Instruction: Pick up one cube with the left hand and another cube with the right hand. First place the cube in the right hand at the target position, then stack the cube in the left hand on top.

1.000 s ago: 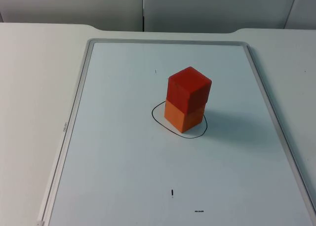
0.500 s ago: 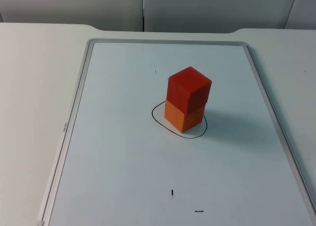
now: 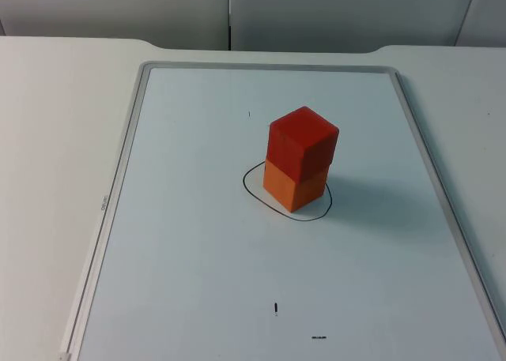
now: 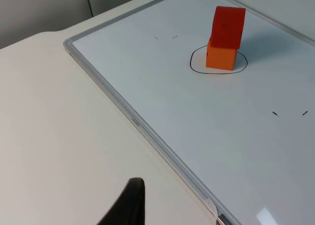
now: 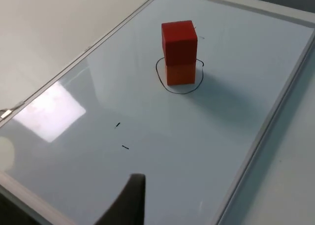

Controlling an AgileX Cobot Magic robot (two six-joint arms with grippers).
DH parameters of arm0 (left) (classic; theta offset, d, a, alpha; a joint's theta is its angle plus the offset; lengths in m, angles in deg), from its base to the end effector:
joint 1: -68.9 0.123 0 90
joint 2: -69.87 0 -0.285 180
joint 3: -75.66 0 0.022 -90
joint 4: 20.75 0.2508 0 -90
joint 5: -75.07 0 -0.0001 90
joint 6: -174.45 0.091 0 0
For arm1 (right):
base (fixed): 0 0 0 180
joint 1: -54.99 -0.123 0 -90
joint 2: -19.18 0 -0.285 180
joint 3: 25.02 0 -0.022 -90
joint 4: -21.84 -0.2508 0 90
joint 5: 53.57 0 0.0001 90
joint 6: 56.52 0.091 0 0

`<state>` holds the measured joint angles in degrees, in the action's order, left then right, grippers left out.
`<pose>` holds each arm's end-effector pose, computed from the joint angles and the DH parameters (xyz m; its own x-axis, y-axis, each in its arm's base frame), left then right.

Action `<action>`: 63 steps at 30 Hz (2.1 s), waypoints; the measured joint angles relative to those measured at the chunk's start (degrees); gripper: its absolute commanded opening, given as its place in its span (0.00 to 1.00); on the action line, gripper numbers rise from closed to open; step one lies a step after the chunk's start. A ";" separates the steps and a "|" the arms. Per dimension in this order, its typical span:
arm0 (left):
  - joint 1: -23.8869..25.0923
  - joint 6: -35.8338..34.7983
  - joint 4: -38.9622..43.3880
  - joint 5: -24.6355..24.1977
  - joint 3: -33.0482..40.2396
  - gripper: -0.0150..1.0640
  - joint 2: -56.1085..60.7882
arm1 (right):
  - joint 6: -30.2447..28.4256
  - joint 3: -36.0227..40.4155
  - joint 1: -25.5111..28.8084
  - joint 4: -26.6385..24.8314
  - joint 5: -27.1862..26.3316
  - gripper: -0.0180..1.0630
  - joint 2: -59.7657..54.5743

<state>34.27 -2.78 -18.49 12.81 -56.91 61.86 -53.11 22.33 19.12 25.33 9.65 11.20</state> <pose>-0.0045 0.0070 0.2808 -0.3452 0.3194 -0.8825 0.5668 0.8204 0.0752 -0.0041 -0.0091 0.2799 -0.4041 -0.2527 -0.8791 -0.5337 0.8457 0.0022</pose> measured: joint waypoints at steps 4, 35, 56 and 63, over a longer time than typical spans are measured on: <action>0.00 0.00 0.00 0.00 0.00 0.99 0.00 | -0.99 0.14 0.00 -0.40 -0.12 0.97 0.00; 0.00 0.00 0.00 0.00 0.00 0.99 0.00 | -1.90 0.27 0.00 2.22 -0.89 0.97 0.00; 0.00 0.00 0.00 0.00 0.00 0.99 0.00 | -4.64 0.27 0.00 -1.52 -0.89 0.98 0.00; 0.00 0.00 0.00 0.00 0.00 0.99 0.00 | -4.64 0.27 0.00 -1.67 -0.89 0.98 0.00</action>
<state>34.27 -2.78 -18.49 12.81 -56.91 61.86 -57.75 22.60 19.12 23.66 8.76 11.20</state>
